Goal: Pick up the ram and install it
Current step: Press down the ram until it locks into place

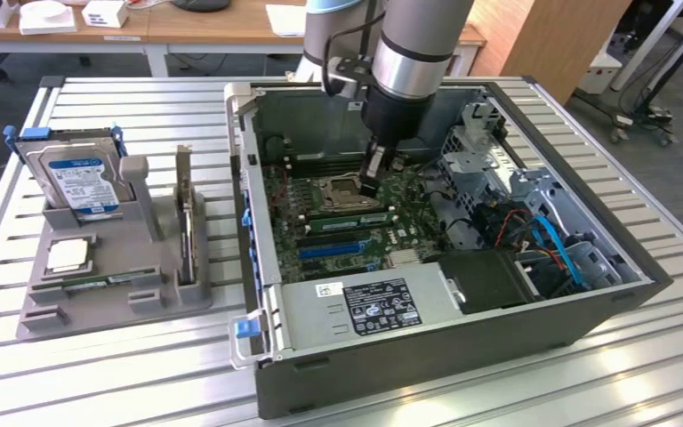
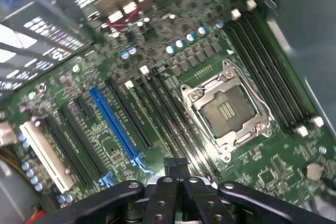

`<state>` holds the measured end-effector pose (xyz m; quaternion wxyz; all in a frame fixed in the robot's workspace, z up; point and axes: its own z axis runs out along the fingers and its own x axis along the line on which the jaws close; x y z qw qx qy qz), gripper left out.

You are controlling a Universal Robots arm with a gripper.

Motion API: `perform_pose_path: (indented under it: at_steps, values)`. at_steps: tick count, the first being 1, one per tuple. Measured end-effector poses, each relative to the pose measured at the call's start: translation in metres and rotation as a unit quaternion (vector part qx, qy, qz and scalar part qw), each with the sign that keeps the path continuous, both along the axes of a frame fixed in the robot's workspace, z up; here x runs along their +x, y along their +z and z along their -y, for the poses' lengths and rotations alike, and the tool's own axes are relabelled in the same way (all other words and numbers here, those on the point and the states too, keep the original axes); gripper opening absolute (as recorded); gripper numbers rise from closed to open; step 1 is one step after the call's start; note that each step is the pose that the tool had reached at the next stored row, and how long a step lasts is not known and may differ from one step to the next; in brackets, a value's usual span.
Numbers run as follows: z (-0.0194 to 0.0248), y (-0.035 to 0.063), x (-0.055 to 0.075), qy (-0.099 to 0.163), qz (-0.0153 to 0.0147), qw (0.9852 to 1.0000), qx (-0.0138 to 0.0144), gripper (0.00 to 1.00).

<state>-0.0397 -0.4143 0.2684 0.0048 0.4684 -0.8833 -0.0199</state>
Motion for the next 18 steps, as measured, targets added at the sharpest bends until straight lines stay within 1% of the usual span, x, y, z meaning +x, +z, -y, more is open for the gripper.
perform_pose_path:
  at_steps: [3,5,7,9,11,14,16,18]
  values:
    - [0.0,-0.0004,0.0,-0.027,0.0,0.9996,0.0,0.1]
    - [0.0,-0.0006,0.0,-0.046,0.0,0.999,0.0,0.1]
    - [0.0,-0.0009,0.0,-0.064,0.0,0.998,0.0,0.1]
    - [0.0,-0.0012,0.0,-0.082,0.0,0.9967,0.0,0.1]
    - [0.0,-0.0014,0.0,-0.1,0.0,0.995,0.0,0.1]
    - [0.0,-0.0018,0.0,-0.127,0.0,0.9919,0.0,0.1]
    - [0.0,-0.002,0.0,-0.145,0.0,0.9894,-0.0001,0.1]
    - [0.0,-0.0023,0.0,-0.163,0.0,0.9867,-0.0001,0.1]
